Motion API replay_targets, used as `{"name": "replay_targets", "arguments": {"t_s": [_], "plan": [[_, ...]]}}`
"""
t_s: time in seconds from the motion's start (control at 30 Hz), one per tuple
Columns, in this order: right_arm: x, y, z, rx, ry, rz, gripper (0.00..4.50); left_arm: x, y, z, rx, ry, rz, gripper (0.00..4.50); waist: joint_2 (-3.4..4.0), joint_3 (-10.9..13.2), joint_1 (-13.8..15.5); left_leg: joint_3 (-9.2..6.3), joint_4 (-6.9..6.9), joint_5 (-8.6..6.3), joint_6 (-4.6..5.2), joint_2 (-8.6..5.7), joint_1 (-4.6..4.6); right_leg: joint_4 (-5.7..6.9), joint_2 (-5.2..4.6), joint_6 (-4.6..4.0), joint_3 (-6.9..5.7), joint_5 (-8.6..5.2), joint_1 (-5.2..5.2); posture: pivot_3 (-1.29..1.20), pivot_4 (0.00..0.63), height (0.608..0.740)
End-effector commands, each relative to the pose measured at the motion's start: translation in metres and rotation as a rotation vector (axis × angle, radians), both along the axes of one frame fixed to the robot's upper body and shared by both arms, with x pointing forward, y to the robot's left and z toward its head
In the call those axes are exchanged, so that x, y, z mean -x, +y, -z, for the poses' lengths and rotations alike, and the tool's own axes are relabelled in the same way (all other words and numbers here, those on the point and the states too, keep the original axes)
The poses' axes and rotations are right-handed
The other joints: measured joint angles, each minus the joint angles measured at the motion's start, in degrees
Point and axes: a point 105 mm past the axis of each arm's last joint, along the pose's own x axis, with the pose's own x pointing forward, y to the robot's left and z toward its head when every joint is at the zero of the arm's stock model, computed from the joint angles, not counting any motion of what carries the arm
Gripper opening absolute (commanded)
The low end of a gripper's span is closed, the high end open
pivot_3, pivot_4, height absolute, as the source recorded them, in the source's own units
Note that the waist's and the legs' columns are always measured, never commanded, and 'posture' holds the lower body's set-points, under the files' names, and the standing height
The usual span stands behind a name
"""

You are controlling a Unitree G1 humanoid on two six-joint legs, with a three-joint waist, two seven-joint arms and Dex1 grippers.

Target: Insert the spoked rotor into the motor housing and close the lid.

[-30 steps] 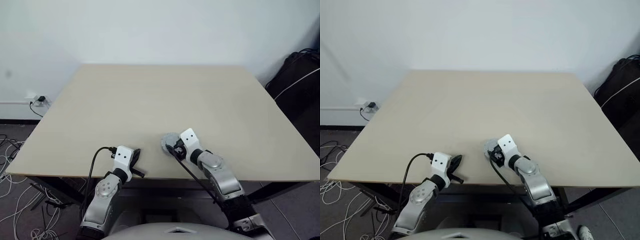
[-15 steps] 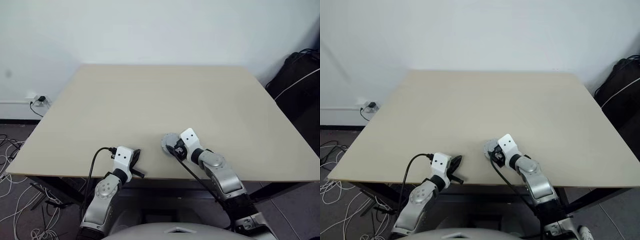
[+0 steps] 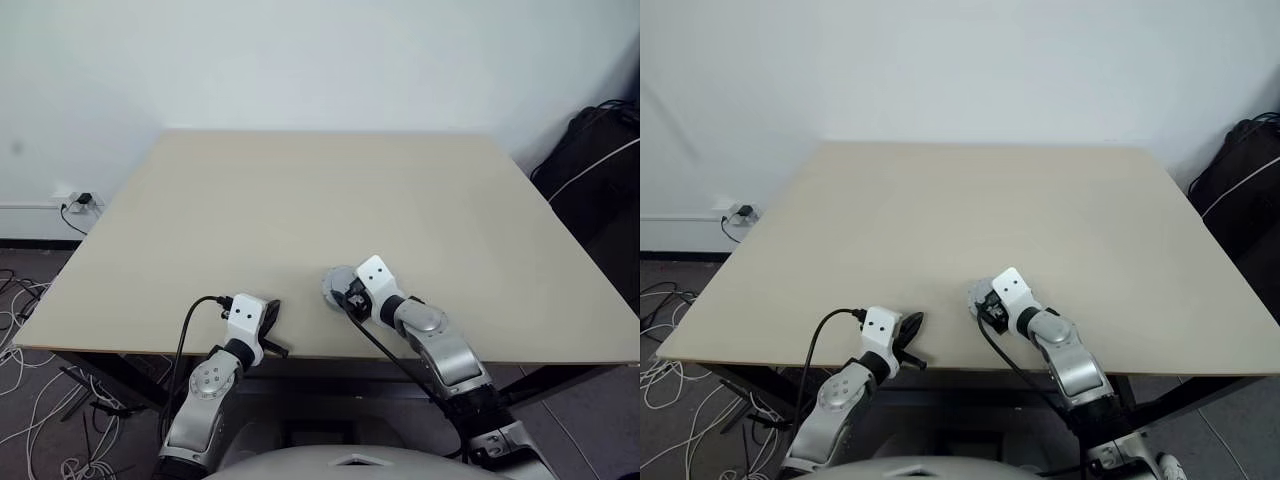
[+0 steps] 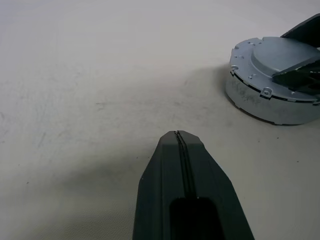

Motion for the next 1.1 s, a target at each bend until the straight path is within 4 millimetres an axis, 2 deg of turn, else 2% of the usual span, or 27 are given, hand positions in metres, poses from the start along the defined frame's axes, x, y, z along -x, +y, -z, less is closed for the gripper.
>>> {"name": "replay_targets", "arguments": {"t_s": [0.03, 0.3, 0.63, 1.1], "plan": [[0.002, -0.008, 0.012, 0.044, 0.052, 0.024, 3.25, -0.006, 0.0, -0.017, 0.005, -0.065, 0.0, 0.0, -0.01, 0.0, 0.0, 0.0, 0.0, 0.0, 0.0, 0.0, 0.0, 0.0, 0.0, 0.0, 0.0, 0.0, 0.0, 0.0, 0.0, 0.74], [0.003, -0.012, 0.017, 0.051, 0.078, 0.032, 3.25, -0.006, -0.001, -0.016, 0.004, -0.063, 0.0, 0.0, -0.02, 0.0, 0.0, 0.0, 0.0, 0.0, 0.0, 0.0, 0.05, 0.0, -0.01, 0.0, 0.0, 0.0, 0.06, 0.0, 0.0, 0.74], [0.011, -0.009, 0.021, 0.056, 0.093, -0.035, 3.25, -0.007, -0.001, -0.016, 0.001, -0.064, 0.0, 0.0, -0.06, -0.1, 0.1, 0.0, 0.0, -0.01, 0.0, 0.0, 0.07, -0.03, -0.02, -0.01, 0.0, -0.02, 0.09, 0.0, 0.0, 0.74], [0.005, -0.018, 0.024, 0.088, 0.091, 0.01, 3.25, -0.007, 0.0, -0.017, 0.001, -0.065, -0.002, 0.0, -0.07, -0.1, 0.1, 0.0, 0.0, -0.01, 0.01, 0.0, 0.06, -0.03, -0.03, -0.03, 0.03, -0.04, 0.1, 0.0, 0.0, 0.74]]}}
